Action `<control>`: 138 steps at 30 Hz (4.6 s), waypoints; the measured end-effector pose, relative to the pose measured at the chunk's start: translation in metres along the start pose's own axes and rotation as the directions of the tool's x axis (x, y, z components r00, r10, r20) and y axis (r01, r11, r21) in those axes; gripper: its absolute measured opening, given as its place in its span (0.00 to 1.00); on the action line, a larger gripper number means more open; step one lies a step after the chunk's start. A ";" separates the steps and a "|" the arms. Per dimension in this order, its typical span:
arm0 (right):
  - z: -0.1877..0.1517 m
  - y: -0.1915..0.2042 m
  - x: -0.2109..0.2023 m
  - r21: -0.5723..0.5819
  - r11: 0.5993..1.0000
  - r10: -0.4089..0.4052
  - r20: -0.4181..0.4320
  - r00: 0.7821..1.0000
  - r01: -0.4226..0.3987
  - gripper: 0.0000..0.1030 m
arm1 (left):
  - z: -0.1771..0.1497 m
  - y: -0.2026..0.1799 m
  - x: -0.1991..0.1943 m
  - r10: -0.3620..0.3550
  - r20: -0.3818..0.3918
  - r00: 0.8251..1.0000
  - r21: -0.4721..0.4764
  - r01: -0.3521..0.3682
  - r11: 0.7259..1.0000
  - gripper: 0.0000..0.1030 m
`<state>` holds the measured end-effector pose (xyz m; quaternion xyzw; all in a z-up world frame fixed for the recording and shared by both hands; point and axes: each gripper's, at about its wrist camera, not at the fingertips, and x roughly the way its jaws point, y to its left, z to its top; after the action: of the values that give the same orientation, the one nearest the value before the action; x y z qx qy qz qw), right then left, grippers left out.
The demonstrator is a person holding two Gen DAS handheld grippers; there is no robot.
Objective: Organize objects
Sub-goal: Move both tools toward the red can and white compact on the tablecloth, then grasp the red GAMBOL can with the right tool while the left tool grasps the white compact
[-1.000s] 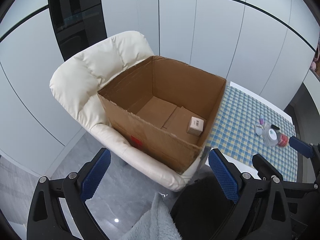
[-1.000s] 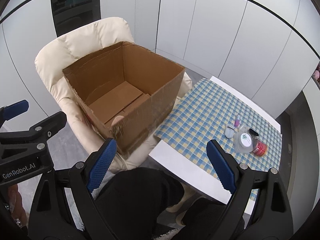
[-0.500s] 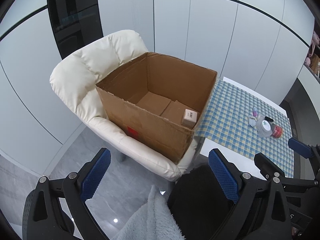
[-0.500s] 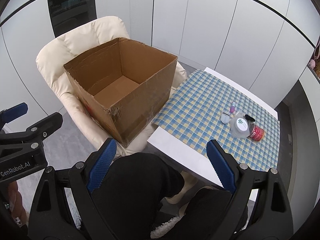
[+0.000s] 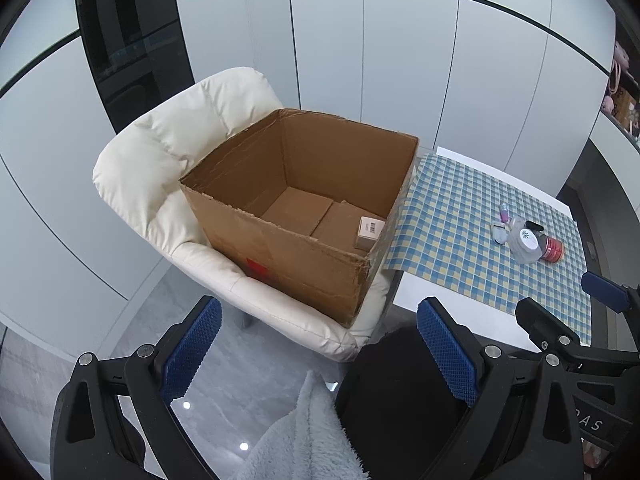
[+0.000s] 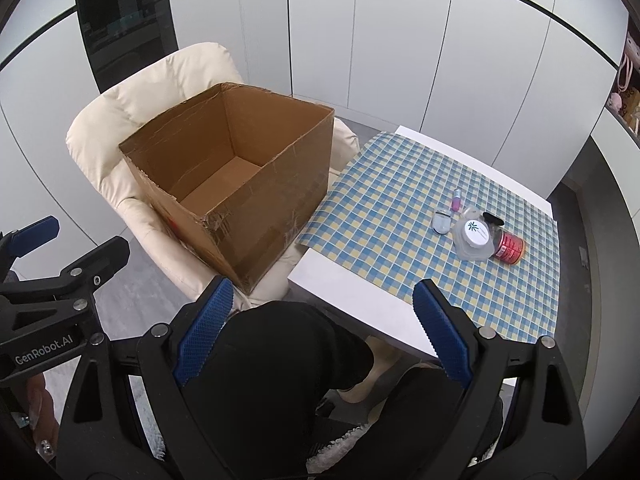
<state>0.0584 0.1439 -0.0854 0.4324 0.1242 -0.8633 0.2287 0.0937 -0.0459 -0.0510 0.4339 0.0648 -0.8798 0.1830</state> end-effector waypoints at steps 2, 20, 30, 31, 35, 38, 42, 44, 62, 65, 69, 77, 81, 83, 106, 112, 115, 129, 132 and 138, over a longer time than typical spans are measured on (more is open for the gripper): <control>0.000 -0.003 0.000 0.006 1.000 -0.001 -0.002 1.000 0.001 0.91 | 0.000 -0.003 0.001 -0.001 -0.002 1.000 0.007 0.001 1.000 0.96; -0.007 -0.034 -0.002 0.095 0.995 -0.019 -0.003 1.000 0.019 0.91 | 0.005 -0.035 0.008 -0.029 -0.007 1.000 0.073 0.029 0.997 0.96; -0.017 -0.065 -0.003 0.165 0.985 -0.058 -0.006 0.998 0.058 0.91 | 0.007 -0.064 0.012 -0.062 -0.017 0.998 0.126 0.063 0.990 0.96; -0.018 -0.068 -0.003 0.174 0.983 -0.061 -0.007 0.998 0.062 0.91 | 0.007 -0.068 0.013 -0.065 -0.019 0.998 0.132 0.067 0.989 0.96; -0.022 -0.080 -0.003 0.203 0.977 -0.068 -0.009 0.998 0.068 0.91 | 0.007 -0.080 0.014 -0.076 -0.022 0.997 0.158 0.079 0.984 0.96; -0.024 -0.088 -0.003 0.223 0.972 -0.077 -0.012 0.997 0.078 0.91 | 0.008 -0.089 0.015 -0.085 -0.023 0.996 0.172 0.087 0.981 0.96; -0.029 -0.098 -0.004 0.247 0.965 -0.092 -0.016 0.996 0.094 0.91 | 0.009 -0.097 0.017 -0.096 -0.028 0.995 0.181 0.100 0.978 0.96; -0.032 -0.103 -0.004 0.258 0.961 -0.098 -0.018 0.995 0.099 0.91 | 0.009 -0.102 0.017 -0.101 -0.029 0.994 0.189 0.105 0.976 0.96; -0.053 -0.151 0.001 0.363 0.920 -0.135 -0.064 0.989 0.149 0.91 | 0.011 -0.149 0.032 -0.154 -0.063 0.986 0.259 0.165 0.952 0.96; -0.057 -0.159 0.003 0.374 0.913 -0.143 -0.075 0.987 0.161 0.91 | 0.012 -0.157 0.037 -0.162 -0.071 0.984 0.270 0.175 0.947 0.96; -0.062 -0.172 0.007 0.396 0.900 -0.157 -0.094 0.983 0.182 0.91 | 0.012 -0.169 0.044 -0.173 -0.083 0.981 0.281 0.190 0.941 0.96; -0.068 -0.201 0.013 0.454 0.870 -0.172 -0.084 0.982 0.191 0.91 | 0.013 -0.192 0.062 -0.177 -0.111 0.978 0.303 0.203 0.931 0.96; -0.067 -0.213 0.018 0.477 0.859 -0.175 -0.070 0.982 0.187 0.91 | 0.015 -0.198 0.072 -0.172 -0.125 0.977 0.303 0.203 0.931 0.96; -0.065 -0.218 0.022 0.482 0.856 -0.176 -0.071 0.982 0.188 0.91 | 0.017 -0.201 0.076 -0.170 -0.128 0.977 0.303 0.202 0.931 0.96; -0.040 -0.305 0.126 0.518 0.817 -0.239 -0.097 0.966 0.254 0.91 | 0.048 -0.254 0.159 -0.190 -0.183 0.965 0.326 0.241 0.914 0.96; -0.033 -0.337 0.173 0.519 0.800 -0.261 -0.151 0.953 0.301 0.91 | 0.056 -0.287 0.187 -0.234 -0.235 0.944 0.303 0.299 0.905 0.96; -0.030 -0.352 0.200 0.525 0.790 -0.266 -0.171 0.948 0.317 0.91 | 0.060 -0.302 0.199 -0.256 -0.256 0.932 0.282 0.326 0.902 0.95; -0.032 -0.389 0.293 0.536 0.792 -0.232 -0.180 0.956 0.293 0.91 | 0.054 -0.374 0.262 -0.245 -0.324 0.914 0.315 0.348 0.883 0.95; -0.032 -0.392 0.300 0.524 0.801 -0.227 -0.182 0.957 0.290 0.85 | 0.051 -0.385 0.271 -0.235 -0.318 0.918 0.322 0.338 0.884 0.95; -0.039 -0.399 0.301 0.518 0.804 -0.227 -0.189 0.955 0.293 0.64 | 0.045 -0.404 0.285 -0.256 -0.354 0.899 0.312 0.372 0.874 0.95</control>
<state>-0.2722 0.4182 -0.3441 0.5082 -0.0527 -0.8591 -0.0308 -0.2510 0.2400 -0.2658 0.5730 -0.0057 -0.8172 -0.0618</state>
